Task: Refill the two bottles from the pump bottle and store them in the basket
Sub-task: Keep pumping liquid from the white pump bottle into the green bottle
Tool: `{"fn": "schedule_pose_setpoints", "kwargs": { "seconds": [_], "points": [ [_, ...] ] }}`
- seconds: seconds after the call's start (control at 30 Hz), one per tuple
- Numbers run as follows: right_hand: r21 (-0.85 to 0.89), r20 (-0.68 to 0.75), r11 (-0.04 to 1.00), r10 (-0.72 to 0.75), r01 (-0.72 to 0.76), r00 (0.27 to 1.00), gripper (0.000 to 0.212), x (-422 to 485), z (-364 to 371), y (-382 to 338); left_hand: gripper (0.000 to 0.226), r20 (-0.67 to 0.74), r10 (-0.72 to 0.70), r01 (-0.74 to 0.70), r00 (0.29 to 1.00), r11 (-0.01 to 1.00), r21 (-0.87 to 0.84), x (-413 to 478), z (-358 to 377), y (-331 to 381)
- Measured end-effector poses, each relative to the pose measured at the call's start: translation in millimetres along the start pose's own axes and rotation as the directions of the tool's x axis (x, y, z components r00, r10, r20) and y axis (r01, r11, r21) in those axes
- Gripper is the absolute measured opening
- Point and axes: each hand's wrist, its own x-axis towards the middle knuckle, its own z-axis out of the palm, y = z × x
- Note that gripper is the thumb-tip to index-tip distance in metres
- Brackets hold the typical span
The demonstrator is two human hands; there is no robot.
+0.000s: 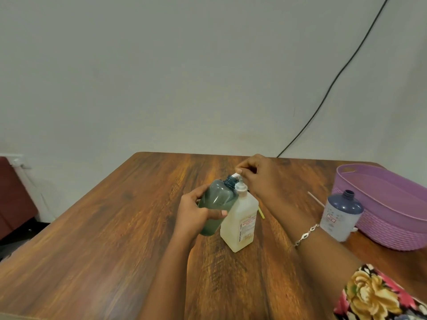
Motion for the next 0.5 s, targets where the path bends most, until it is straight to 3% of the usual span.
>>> {"fn": "schedule_pose_setpoints", "kwargs": {
  "seconds": [0.13,0.27,0.4,0.5],
  "points": [
    [0.008,-0.077,0.997,-0.080,0.080,0.994,0.009,-8,4,7,0.074,-0.005,0.011,-0.011,1.000,1.000,0.013,-1,1,-1],
    [0.041,-0.026,0.990,-0.135,0.136,0.990,0.013,-9,-2,12,0.074,-0.001,0.015,-0.014,1.000,0.999,0.031,1,-2,-1],
    [-0.129,-0.054,0.931,-0.350,0.341,0.935,0.015,-12,-4,16,0.075,0.007,0.020,-0.020,1.000,1.000,0.023,2,-3,-1],
    [-0.193,-0.035,0.905,-0.392,0.379,0.919,0.019,-12,-5,16,0.074,0.003,0.020,-0.020,1.000,1.000,0.015,1,-2,0]
  ]
}}
